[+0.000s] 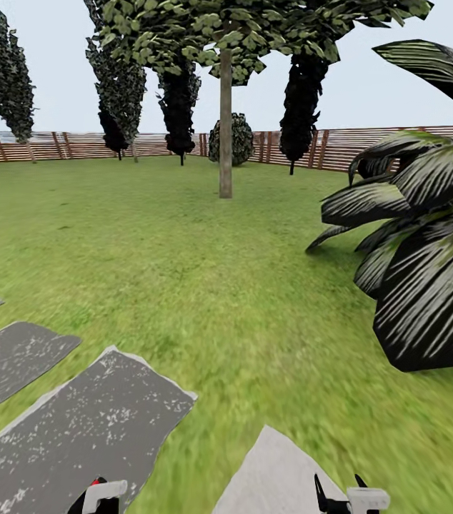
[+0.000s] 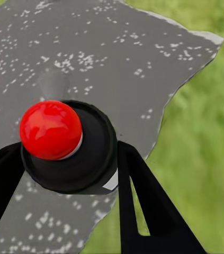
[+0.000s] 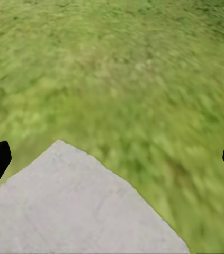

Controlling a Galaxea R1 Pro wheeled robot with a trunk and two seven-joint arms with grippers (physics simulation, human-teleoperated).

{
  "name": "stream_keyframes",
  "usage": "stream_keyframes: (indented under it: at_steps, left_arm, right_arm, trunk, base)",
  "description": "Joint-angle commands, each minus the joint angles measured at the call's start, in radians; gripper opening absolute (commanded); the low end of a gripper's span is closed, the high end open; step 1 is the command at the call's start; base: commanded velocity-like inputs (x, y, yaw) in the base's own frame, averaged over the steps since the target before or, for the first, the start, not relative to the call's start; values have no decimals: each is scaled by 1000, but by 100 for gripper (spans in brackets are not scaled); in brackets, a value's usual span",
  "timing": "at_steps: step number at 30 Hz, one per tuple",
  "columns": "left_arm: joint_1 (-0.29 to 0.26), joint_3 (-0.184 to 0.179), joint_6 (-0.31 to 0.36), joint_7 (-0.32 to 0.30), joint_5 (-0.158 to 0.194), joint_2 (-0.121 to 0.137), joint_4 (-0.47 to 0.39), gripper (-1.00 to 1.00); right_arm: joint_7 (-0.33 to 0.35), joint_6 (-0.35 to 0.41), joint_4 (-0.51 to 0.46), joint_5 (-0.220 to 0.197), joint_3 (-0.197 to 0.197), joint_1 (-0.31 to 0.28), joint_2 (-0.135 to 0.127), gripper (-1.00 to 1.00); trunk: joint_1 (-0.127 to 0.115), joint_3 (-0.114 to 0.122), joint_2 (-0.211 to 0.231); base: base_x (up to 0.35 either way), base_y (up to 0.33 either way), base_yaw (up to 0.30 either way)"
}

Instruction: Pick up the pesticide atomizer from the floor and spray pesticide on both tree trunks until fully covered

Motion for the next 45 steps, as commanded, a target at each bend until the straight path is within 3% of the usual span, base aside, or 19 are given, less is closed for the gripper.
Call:
stream_keyframes:
  at_steps: [1,19,45]
  left_arm:
    - [0,0,0,0,0,0,0,-100]
    - [0,0,0,0,0,0,0,-100]
    - [0,0,0,0,0,0,0,-100]
  right_arm:
    - [0,0,0,0,0,0,0,100]
    - [0,0,-2,0,0,0,0,100]
    - [0,0,1,0,0,0,0,100]
  trunk:
    - [0,0,0]
    - [0,-17,0]
    - [0,-17,0]
  base:
    - [338,0,0]
    - [338,15,0]
    - [338,79,0]
